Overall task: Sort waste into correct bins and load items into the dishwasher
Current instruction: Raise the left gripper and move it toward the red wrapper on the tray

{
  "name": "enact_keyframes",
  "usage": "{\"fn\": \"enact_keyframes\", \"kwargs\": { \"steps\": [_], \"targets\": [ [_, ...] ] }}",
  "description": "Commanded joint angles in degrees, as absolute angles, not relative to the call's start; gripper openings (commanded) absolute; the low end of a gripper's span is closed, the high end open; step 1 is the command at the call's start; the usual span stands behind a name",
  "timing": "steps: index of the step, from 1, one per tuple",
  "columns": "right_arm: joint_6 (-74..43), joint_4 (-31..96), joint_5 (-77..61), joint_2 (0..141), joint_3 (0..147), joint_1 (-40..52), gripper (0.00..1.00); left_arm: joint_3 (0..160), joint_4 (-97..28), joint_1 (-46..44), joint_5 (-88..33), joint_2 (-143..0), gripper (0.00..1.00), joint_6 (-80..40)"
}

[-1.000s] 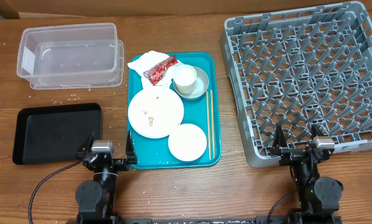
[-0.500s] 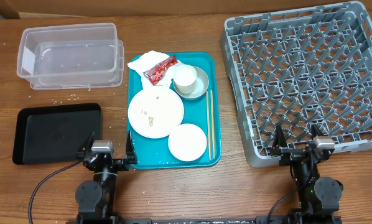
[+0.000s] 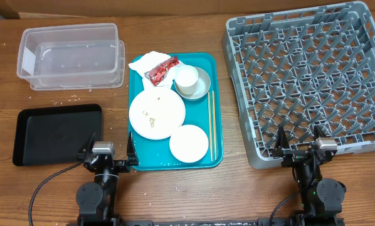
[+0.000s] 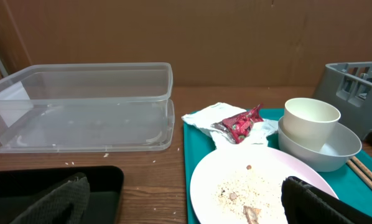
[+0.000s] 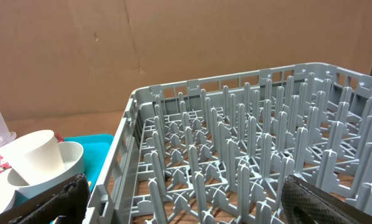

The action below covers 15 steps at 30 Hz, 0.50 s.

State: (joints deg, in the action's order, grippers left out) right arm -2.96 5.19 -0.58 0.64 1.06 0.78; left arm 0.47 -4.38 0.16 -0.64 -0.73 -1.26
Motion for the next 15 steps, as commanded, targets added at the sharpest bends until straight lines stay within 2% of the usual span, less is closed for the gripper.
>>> {"fn": "enact_keyframes", "kwargs": {
  "steps": [1,6,15],
  "targets": [
    [-2.8,4.9,-0.1,0.2,0.5,0.6,1.00,0.3,-4.4,0.0,-1.3,-0.2,1.00,-0.2],
    [-2.8,4.9,-0.1,0.2,0.5,0.6,1.00,0.3,-4.2,0.0,-3.4,-0.2,1.00,-5.5],
    [-2.8,4.9,-0.1,0.2,0.5,0.6,1.00,0.3,-1.7,0.0,-16.5,-0.2,1.00,-44.8]
  ]
}}
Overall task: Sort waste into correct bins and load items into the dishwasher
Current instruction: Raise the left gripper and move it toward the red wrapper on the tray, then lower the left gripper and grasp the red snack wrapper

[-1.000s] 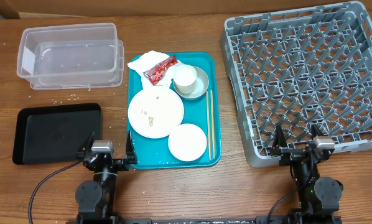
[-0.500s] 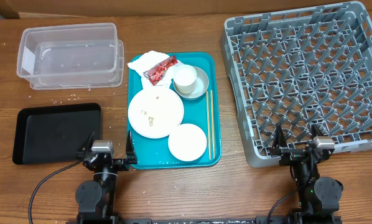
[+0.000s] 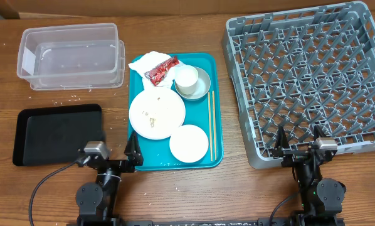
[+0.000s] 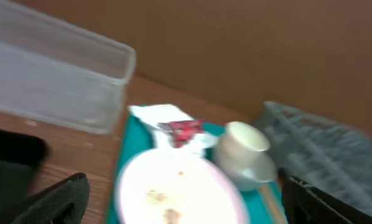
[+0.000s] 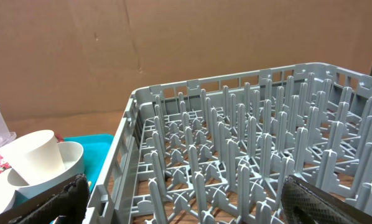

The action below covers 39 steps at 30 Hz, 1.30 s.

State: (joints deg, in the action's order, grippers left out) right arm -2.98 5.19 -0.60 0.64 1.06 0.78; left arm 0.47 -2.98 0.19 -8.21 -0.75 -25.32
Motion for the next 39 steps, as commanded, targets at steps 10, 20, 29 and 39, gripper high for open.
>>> {"fn": "enact_keyframes", "kwargs": {
  "steps": [10,20,29,39],
  "targets": [
    [-2.8,4.9,-0.1,0.2,0.5,0.6,1.00,5.9,18.1,0.0,-19.0,-0.8,1.00,-50.0],
    [-2.8,4.9,-0.1,0.2,0.5,0.6,1.00,47.5,-18.9,0.0,-20.4,-29.9,1.00,-17.8],
    [-2.8,4.9,-0.1,0.2,0.5,0.6,1.00,107.8,-63.4,0.0,-31.7,-76.2,1.00,-7.0],
    [-2.8,4.9,-0.1,0.2,0.5,0.6,1.00,126.0,-74.3,-8.7,-8.3,-103.7,1.00,6.2]
  ]
}}
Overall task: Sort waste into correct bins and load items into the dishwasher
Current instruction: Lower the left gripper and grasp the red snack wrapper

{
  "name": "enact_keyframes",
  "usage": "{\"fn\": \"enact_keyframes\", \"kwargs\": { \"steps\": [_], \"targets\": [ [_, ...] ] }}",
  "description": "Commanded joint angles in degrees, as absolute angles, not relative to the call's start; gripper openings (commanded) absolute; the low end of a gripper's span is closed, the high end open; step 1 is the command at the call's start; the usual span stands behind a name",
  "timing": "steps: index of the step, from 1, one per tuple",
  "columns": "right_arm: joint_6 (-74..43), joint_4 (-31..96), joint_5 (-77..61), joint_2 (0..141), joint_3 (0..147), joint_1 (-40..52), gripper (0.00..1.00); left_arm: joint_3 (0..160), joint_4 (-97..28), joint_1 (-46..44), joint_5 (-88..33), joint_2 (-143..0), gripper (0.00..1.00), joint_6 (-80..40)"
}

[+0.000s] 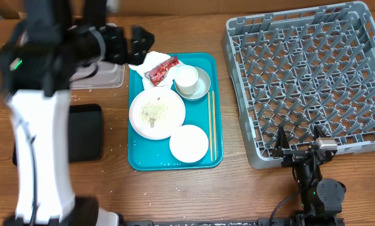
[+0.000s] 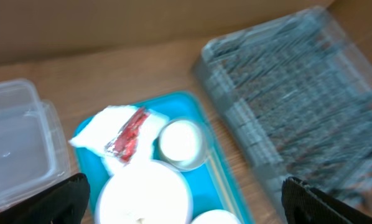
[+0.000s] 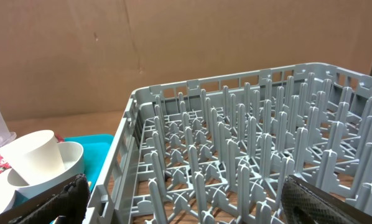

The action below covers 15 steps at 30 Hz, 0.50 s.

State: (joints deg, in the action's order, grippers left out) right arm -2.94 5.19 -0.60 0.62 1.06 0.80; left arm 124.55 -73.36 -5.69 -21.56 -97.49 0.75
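My left gripper (image 1: 126,43) hangs open and empty, high over the back left of the teal tray (image 1: 137,160); its arm is blurred. Below it the left wrist view shows a red wrapper (image 2: 129,132) on a white napkin (image 2: 99,127), a paper cup (image 2: 181,140) in a grey bowl (image 1: 203,81), and a crumbed plate (image 2: 145,199). A small plate (image 1: 189,142) and chopsticks (image 1: 211,124) also lie on the tray. My right gripper (image 1: 297,141) rests open at the near edge of the grey dish rack (image 1: 306,75).
The clear plastic bin (image 2: 18,149) stands at the back left, partly hidden overhead by my left arm. The black tray (image 1: 87,132) lies at the front left, also half covered. Crumbs dot the wooden table (image 1: 237,188).
My left arm was low at the table's front edge, turned toward the tray; now it is raised high over the back left of the tray, looking down. The right arm has not moved.
Both grippers first rested open at the front edge, the left facing the bin and tray. Then the left had turned right toward the tray. Now it is high above the wrapper and cup. Nothing on the tray has moved.
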Motion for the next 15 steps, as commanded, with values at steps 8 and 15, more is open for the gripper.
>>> {"fn": "enact_keyframes", "kwargs": {
  "steps": [8,15],
  "targets": [
    [-2.8,4.9,-0.1,0.2,0.5,0.6,1.00,126.0,-69.2,-10.9,-0.3,-118.1,1.00,6.2],
    [-2.8,4.9,-0.1,0.2,0.5,0.6,1.00,126.0,-64.8,-11.1,-0.2,-128.2,0.88,7.6]
  ]
}}
